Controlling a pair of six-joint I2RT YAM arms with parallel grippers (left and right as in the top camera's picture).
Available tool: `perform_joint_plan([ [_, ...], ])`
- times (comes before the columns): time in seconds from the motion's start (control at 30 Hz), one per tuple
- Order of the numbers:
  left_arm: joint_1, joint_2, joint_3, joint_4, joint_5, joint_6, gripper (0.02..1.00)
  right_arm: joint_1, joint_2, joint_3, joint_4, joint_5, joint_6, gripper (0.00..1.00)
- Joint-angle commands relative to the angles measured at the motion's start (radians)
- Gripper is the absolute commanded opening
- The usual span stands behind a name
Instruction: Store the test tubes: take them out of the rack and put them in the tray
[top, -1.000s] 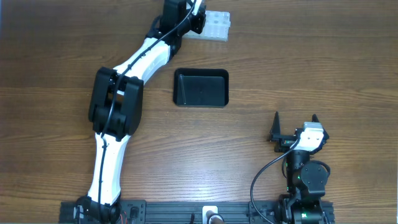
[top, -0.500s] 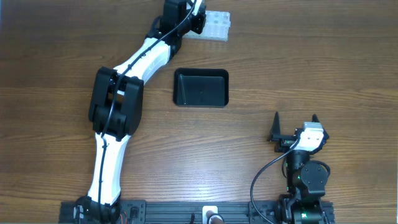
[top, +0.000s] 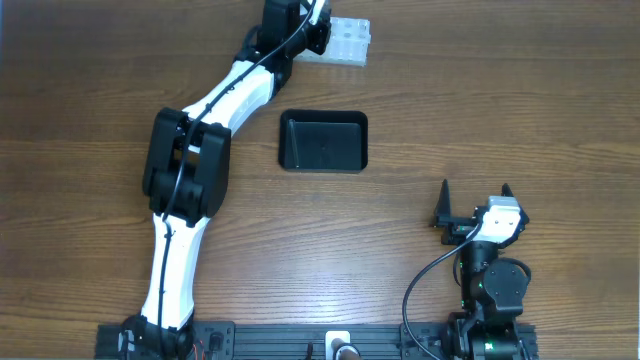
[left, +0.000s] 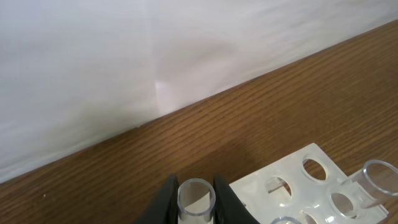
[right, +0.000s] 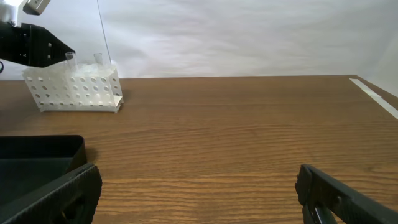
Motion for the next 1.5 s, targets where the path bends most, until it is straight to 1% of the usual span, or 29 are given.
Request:
perform_joint_plan([
  [0.03,0.000,-0.116,0.026,-0.020,-0.019,0.023,0.071,-0.008,-0.006,-0.009,0.000,-0.007,0.003,0.991],
  [0.1,-0.002,-0.156,0.026,-0.035,-0.025,0.037,0.077,-0.008,-0.006,-0.009,0.000,-0.007,0.003,0.991],
  [0.27,-0.008,-0.266,0.026,-0.092,-0.095,0.037,0.075,-0.008,-0.006,-0.009,0.000,-0.007,0.003,0.991],
  [0.43,-0.008,-0.379,0.026,-0.179,-0.098,0.036,0.075,-0.008,-0.006,-0.009,0.000,-0.007,0.003,0.993],
  [0.47,-0.012,-0.420,0.026,-0.241,-0.098,0.022,0.073,-0.008,-0.006,-0.009,0.000,-0.007,0.003,0.991],
  [0.63,-0.023,-0.486,0.026,-0.467,-0.109,-0.130,0.056,-0.008,-0.006,-0.009,0.000,-0.007,0.003,0.993],
  [0.67,-0.026,-0.486,0.026,-0.509,-0.126,-0.164,0.049,-0.008,-0.006,-0.009,0.000,-0.007,0.003,0.991],
  [0.77,-0.042,-0.486,0.005,-0.645,-0.219,-0.310,0.045,-0.008,-0.006,-0.009,0.000,-0.007,0.003,0.991],
  [0.83,-0.055,-0.486,-0.036,-0.692,-0.264,-0.386,0.042,-0.008,-0.006,-0.009,0.000,-0.007,0.003,0.993],
  [0.97,-0.088,-0.486,-0.174,-0.687,-0.283,-0.498,0.047,-0.008,-0.006,-0.009,0.000,-0.007,0.003,0.993],
  [1.1,-0.130,-0.481,-0.282,-0.682,-0.325,-0.621,0.049,-0.008,-0.006,-0.009,0.000,-0.007,0.003,0.991],
  [1.2,-0.155,-0.467,-0.311,-0.682,-0.348,-0.653,0.049,-0.008,-0.006,-0.009,0.000,-0.007,0.003,0.991],
  [1.5,-0.209,-0.395,-0.320,-0.699,-0.442,-0.648,0.060,-0.008,-0.006,-0.009,0.000,-0.007,0.003,0.993],
])
